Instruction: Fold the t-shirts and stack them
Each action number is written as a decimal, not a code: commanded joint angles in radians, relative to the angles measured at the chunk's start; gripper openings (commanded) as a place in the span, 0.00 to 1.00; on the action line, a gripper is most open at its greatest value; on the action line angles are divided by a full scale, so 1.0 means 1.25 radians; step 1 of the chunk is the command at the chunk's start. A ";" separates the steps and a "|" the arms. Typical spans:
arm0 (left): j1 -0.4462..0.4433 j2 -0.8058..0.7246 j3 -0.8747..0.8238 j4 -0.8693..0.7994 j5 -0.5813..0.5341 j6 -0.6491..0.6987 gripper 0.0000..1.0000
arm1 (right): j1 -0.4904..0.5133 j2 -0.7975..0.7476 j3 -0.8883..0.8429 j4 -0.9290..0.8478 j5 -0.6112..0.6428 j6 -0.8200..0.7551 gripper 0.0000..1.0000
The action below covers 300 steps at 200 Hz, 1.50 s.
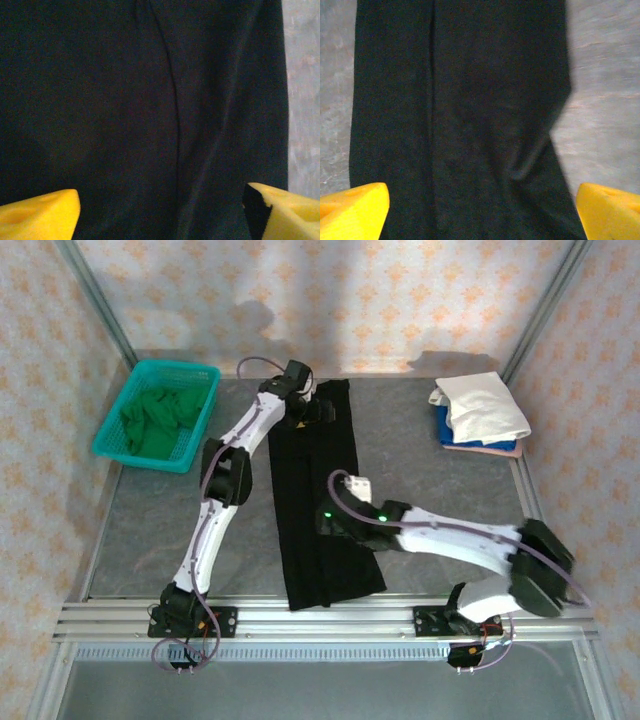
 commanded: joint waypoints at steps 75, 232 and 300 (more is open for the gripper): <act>-0.176 -0.981 -1.090 0.178 -0.277 -0.148 0.96 | 0.013 -0.271 -0.292 -0.086 -0.257 0.124 0.80; -0.972 -1.155 -1.540 0.248 -0.558 -0.861 0.81 | 0.032 -0.230 -0.327 -0.104 -0.333 0.137 0.33; -0.996 -1.045 -1.538 0.389 -0.549 -0.862 0.34 | 0.034 -0.241 -0.300 -0.146 -0.333 0.119 0.10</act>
